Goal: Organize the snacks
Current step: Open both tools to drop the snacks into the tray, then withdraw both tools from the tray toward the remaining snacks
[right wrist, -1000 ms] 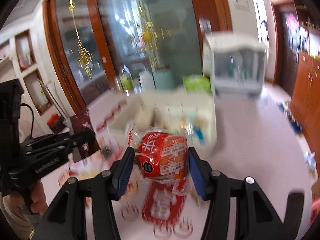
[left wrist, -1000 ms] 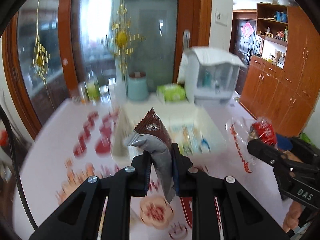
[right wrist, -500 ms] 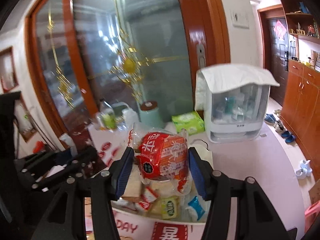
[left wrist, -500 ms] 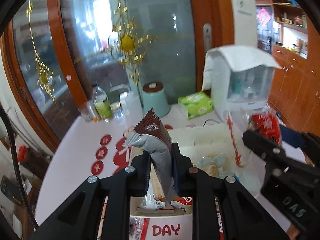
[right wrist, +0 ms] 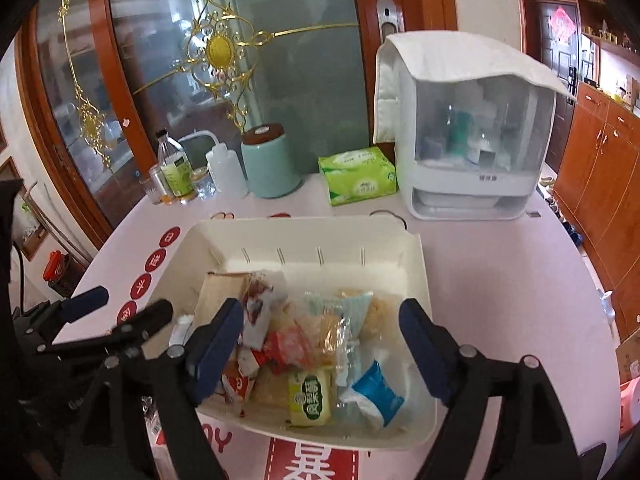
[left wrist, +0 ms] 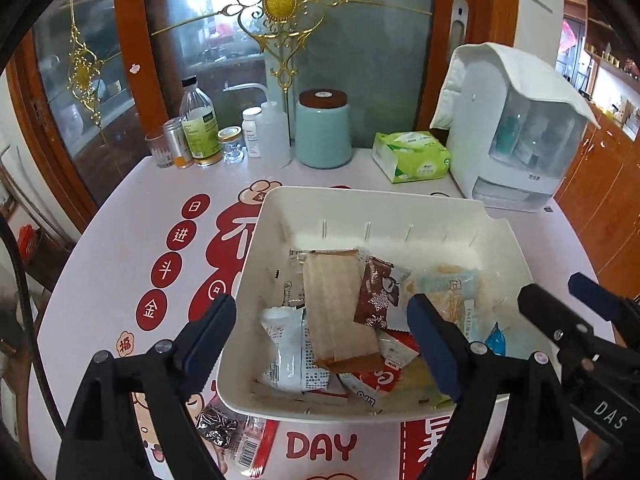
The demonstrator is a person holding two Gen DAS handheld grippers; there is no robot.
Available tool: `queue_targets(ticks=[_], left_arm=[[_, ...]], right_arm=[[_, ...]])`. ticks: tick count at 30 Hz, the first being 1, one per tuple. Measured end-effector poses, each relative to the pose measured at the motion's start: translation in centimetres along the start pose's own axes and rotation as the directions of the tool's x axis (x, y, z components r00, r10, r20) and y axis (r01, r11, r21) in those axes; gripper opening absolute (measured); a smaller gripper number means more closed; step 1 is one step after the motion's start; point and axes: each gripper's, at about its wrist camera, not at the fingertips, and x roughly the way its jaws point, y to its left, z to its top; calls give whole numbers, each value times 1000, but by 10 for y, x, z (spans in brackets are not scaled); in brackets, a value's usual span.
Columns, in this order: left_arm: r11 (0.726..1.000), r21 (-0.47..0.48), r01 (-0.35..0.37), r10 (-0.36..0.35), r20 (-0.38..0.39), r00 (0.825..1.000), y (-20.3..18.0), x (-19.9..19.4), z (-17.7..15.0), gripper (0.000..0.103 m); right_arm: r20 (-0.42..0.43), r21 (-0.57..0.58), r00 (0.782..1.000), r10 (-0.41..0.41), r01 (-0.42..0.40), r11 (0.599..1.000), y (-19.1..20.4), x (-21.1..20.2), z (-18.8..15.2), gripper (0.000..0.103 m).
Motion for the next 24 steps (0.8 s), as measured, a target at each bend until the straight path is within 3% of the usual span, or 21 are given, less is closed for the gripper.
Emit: queue_targets(ticks=[12,17,21,24], left_arm=[[984,174,-35,18,97,995,-23,-54,-30,87],[981,191,-16,-7,121,993,-20,-81,-45,87],[969,247,-23,-27,198,980,-17,-110,-65,87],[976,218,-3,-40,193,980,-6,-125,-78,87]], right_arm=[[2,34,1000,5,-5,999,-7,-31,-22,81],[17,13,1000,-4,4,1000,-4,-57,-31,81],[29,-30,999,-13,13,999,2,-83,-45,81],[33,-61,999,-18,20,998,4,-100,-58,81]])
